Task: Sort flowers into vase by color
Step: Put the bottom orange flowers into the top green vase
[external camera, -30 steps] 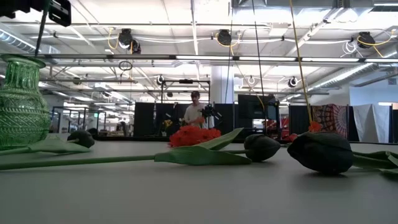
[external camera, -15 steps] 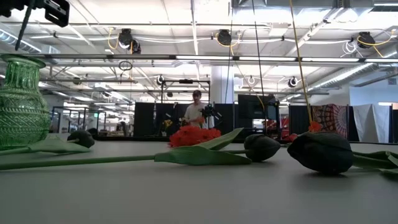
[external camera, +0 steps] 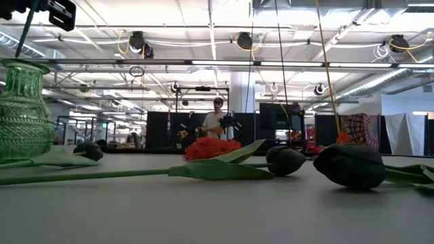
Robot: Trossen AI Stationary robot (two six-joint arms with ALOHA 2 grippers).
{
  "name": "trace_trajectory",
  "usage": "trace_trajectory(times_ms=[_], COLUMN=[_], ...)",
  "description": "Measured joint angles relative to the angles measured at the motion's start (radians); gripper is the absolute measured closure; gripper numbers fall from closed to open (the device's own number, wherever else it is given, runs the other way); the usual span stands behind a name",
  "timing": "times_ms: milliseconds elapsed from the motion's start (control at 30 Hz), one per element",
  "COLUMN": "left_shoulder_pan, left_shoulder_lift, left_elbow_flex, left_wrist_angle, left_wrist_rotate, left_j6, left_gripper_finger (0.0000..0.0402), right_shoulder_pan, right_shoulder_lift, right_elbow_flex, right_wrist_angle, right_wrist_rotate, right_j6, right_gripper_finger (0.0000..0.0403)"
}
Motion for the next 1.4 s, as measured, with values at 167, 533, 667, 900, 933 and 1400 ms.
trace_trajectory(times_ms=[167, 533, 667, 900, 933, 1400], left_shoulder_pan=[0.0, 0.0, 0.0, 0.0, 0.0, 0.0], left_shoulder_lift=[0.0, -0.029, -0.031, -0.031, -0.031, -0.031], left_elbow_flex=[0.0, 0.0, 0.001, 0.001, 0.001, 0.001], left_wrist_angle=[-0.002, 0.011, 0.03, 0.028, 0.025, 0.031], left_wrist_rotate=[0.0, 0.0, 0.0, -0.001, -0.001, -0.001], left_j6=[0.0, 0.0, 0.005, 0.001, 0.001, 0.001], left_gripper_finger=[0.0373, 0.033, 0.0323, 0.0322, 0.0322, 0.0322], right_shoulder_pan=[0.0, 0.0, 0.0, 0.0, 0.0, 0.0], right_shoulder_lift=[0.0, 0.0, 0.0, 0.0, 0.0, 0.0], right_elbow_flex=[0.0, 0.0, 0.0, 0.0, 0.0, 0.0], right_wrist_angle=[0.0, 0.0, 0.0, 0.0, 0.0, 0.0], right_wrist_rotate=[0.0, 0.0, 0.0, 0.0, 0.0, 0.0], right_j6=[0.0, 0.0, 0.0, 0.0, 0.0, 0.0], right_gripper_finger=[0.02, 0.02, 0.02, 0.02, 0.02, 0.02])
